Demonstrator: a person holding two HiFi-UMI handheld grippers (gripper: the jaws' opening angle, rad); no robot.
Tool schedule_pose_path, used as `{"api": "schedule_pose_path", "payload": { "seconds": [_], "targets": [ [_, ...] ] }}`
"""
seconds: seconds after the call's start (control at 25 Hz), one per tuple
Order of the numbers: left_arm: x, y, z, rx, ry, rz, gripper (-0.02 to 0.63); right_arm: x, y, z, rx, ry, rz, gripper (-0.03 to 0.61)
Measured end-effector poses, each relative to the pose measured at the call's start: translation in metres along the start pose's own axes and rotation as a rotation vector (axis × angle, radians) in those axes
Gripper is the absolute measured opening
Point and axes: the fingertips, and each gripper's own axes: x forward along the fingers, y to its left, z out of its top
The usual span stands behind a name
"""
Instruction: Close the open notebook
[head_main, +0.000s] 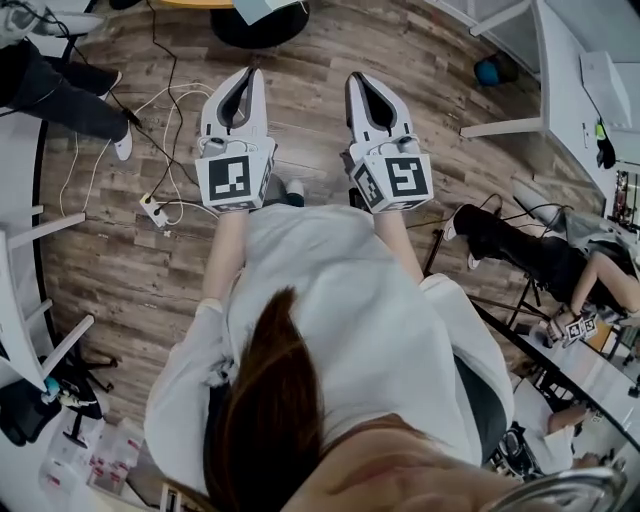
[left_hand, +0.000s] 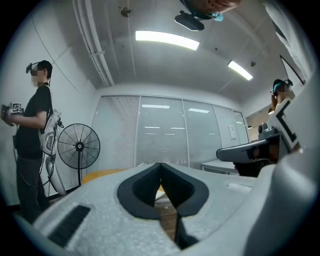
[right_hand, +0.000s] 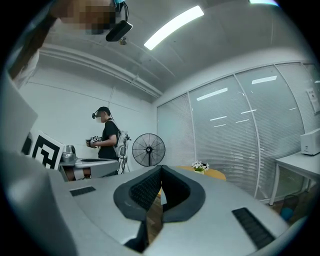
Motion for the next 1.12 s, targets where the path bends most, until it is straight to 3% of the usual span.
{"api": "schedule_pose_path", "payload": {
  "seconds": [0.32,0.76,1.12],
  "targets": [
    [0.042,0.013,-0.010,-0.003,0.024,0.007,0.015,0.036,-0.028,-0.008,0.021,0.021,-0.005,0.002],
    [0.132,0.072,-0.010,0.011,0.035,0.000,0.015,0.132,-0.071,0.000,0.029,0.022,-0.041,0.002],
    [0.170,0.130,-0.021,-0.014,0.047,-0.023,0.015,0.199,-0.062,0.000,0.020,0.021,-0.076,0.002]
  ]
}}
